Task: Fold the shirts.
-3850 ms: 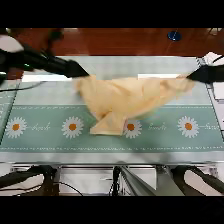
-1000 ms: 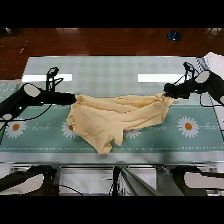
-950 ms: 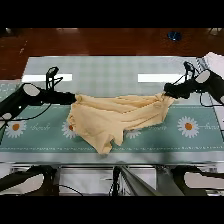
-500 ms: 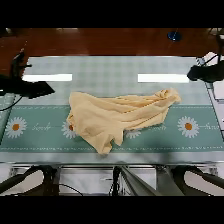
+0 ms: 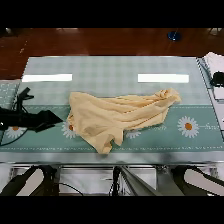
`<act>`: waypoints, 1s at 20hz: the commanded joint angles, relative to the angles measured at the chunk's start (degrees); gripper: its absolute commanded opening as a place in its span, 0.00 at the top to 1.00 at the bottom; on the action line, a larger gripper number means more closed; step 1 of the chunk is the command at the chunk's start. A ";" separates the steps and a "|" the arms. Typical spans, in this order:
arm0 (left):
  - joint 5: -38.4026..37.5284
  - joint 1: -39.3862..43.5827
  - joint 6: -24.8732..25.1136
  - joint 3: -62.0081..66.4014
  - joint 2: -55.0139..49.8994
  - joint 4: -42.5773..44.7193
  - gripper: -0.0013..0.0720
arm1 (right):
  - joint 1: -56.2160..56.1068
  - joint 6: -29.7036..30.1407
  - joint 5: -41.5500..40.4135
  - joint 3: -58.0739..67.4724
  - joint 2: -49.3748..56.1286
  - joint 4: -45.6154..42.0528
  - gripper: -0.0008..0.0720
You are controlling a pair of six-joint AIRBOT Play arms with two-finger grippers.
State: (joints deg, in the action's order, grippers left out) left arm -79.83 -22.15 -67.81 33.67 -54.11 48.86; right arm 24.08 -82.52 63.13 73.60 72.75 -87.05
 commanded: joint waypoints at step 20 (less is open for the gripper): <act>25.14 27.34 -6.43 -13.64 -11.93 -10.29 0.08 | 0.81 0.09 0.33 0.07 0.66 1.66 0.26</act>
State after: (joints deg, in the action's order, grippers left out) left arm -62.54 2.02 -73.80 20.10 -61.73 38.72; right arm 24.86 -82.39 63.46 73.63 73.38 -85.38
